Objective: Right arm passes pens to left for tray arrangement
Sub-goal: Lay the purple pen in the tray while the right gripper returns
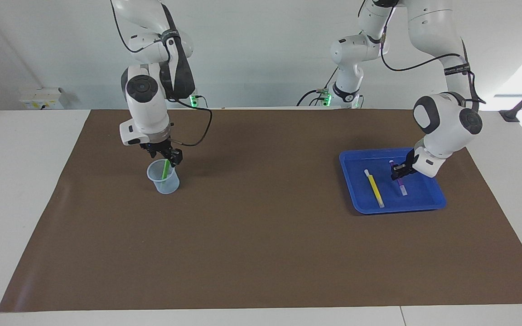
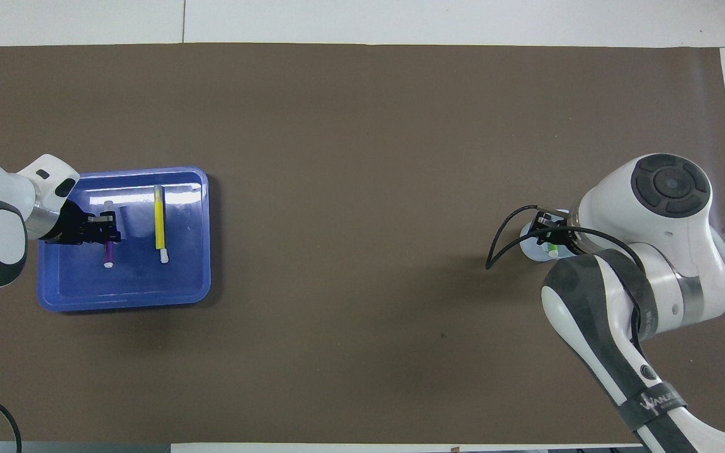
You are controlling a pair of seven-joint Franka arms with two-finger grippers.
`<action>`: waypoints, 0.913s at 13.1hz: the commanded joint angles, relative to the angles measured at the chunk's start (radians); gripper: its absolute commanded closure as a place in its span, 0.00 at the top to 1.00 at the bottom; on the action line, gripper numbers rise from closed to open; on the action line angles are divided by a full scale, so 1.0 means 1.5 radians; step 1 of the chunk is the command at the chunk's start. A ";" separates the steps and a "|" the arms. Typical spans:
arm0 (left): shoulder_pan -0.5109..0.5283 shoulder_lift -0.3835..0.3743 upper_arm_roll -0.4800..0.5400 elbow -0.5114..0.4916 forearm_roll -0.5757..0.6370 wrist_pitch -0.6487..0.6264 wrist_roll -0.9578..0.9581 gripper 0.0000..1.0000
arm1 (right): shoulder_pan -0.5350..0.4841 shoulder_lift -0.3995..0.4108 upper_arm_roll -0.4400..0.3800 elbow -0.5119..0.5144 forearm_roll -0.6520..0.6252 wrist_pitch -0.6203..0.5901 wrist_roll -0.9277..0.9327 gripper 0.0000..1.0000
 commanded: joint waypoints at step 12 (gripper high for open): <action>0.001 0.006 0.001 0.040 0.011 -0.033 -0.002 1.00 | -0.004 -0.018 0.002 -0.029 0.047 0.031 0.043 0.00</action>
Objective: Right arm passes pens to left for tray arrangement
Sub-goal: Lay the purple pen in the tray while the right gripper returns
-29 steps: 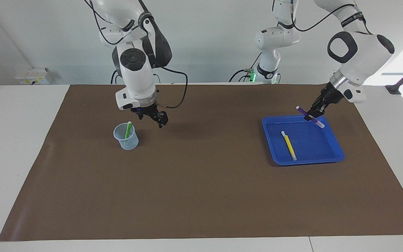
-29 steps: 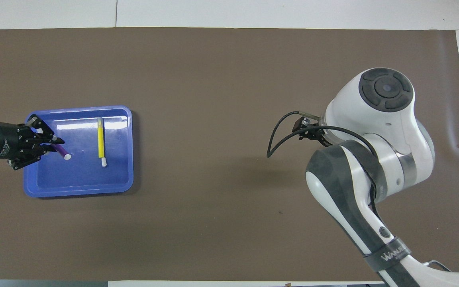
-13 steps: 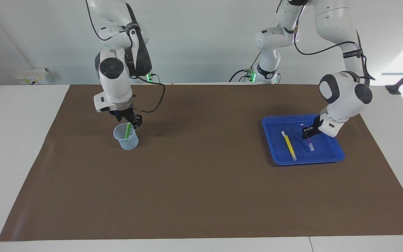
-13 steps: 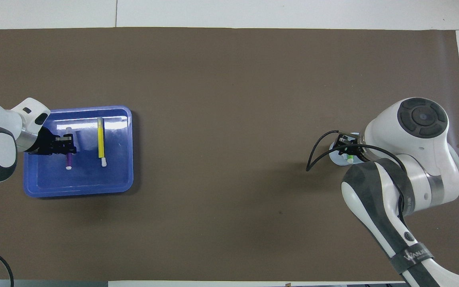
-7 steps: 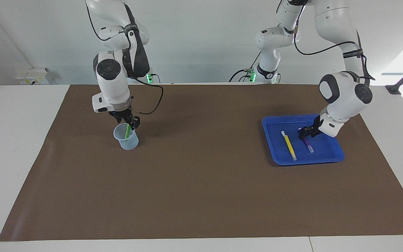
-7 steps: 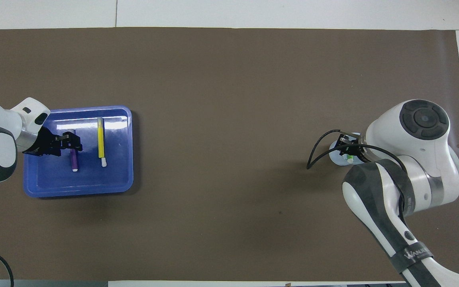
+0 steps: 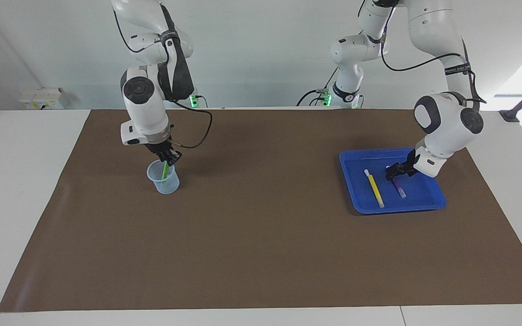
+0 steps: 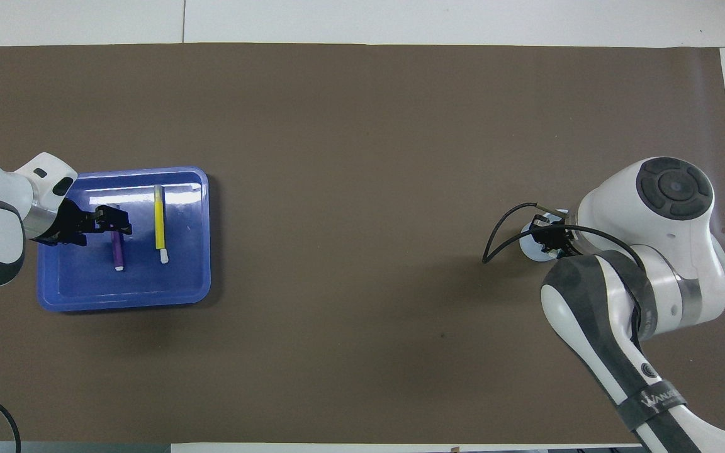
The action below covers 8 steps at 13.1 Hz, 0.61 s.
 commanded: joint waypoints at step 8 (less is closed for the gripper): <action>-0.022 -0.027 -0.006 0.189 -0.065 -0.247 -0.233 1.00 | -0.003 -0.038 0.003 0.070 0.034 -0.077 0.006 0.00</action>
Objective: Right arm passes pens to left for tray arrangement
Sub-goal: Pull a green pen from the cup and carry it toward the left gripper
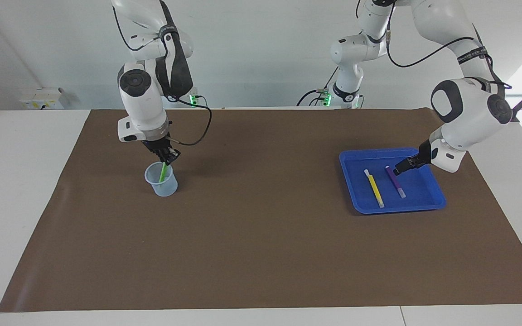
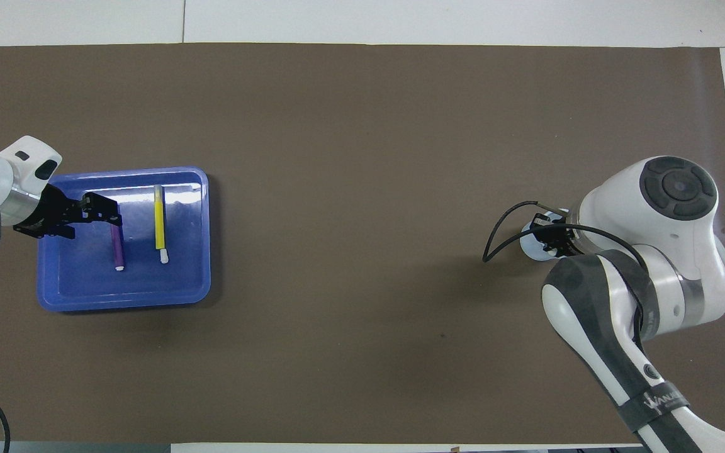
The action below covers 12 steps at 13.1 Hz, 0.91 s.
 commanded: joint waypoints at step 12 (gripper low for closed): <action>-0.086 -0.199 -0.001 -0.052 -0.140 0.000 -0.448 1.00 | 0.004 -0.013 0.095 0.173 0.353 -0.024 0.086 0.00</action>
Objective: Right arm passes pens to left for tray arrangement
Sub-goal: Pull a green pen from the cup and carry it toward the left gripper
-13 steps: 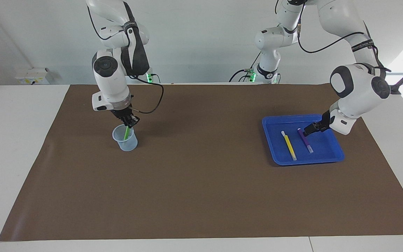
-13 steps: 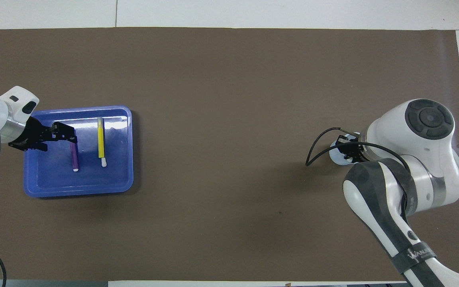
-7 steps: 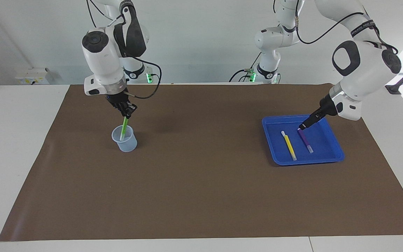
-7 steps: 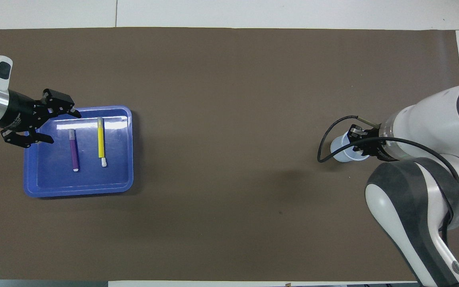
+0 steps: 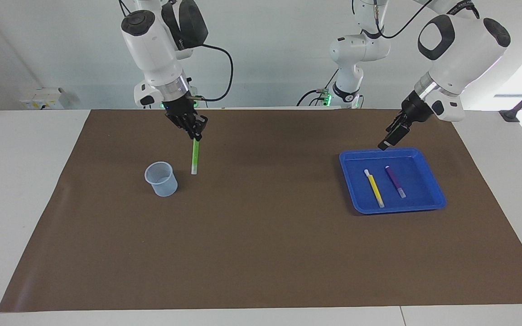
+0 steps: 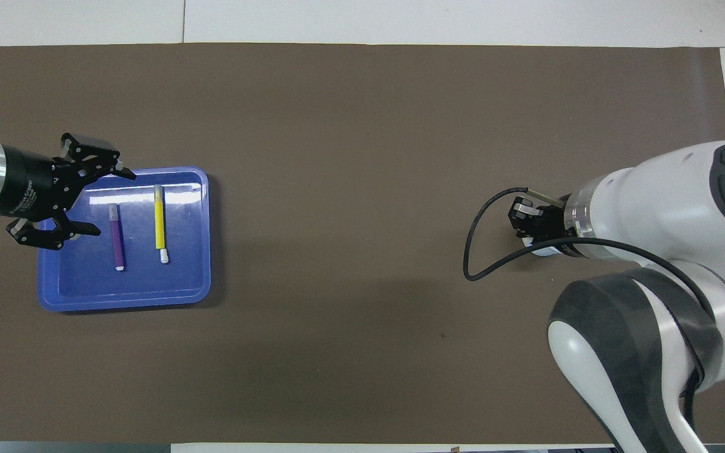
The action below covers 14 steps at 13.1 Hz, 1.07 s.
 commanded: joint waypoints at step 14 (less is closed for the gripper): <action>0.029 -0.062 0.013 -0.091 -0.378 0.014 -0.140 1.00 | 0.001 0.167 0.264 0.173 0.335 0.267 0.196 0.00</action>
